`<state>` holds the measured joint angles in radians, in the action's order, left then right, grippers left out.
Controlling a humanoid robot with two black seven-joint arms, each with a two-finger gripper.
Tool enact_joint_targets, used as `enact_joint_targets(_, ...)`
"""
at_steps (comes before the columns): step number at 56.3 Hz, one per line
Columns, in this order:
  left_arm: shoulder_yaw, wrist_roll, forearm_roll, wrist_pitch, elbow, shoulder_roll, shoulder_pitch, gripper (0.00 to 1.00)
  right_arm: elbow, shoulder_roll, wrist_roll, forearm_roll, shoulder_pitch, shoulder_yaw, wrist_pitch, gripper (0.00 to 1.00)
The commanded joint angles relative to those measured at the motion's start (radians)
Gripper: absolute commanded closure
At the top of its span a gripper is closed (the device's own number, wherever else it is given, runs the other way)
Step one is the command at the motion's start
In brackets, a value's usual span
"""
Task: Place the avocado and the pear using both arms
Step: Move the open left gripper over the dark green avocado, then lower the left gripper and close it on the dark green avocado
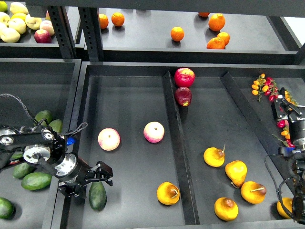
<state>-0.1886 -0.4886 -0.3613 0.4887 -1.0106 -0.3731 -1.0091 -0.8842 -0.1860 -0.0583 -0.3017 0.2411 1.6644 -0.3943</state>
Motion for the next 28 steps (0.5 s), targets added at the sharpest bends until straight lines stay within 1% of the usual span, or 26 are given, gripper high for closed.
enact_joint_targets(1,0.0,0.0,-0.021,0.0,0.032,0.02,0.014,0.0,-0.001,0.0,0.0,0.0,0.0,0.0,-0.001,0.0)
enact_joint_targets(28,0.003,0.0,-0.053,0.0,0.101,0.063,0.049,0.0,-0.018,0.002,0.002,0.0,0.0,0.0,-0.003,0.0)
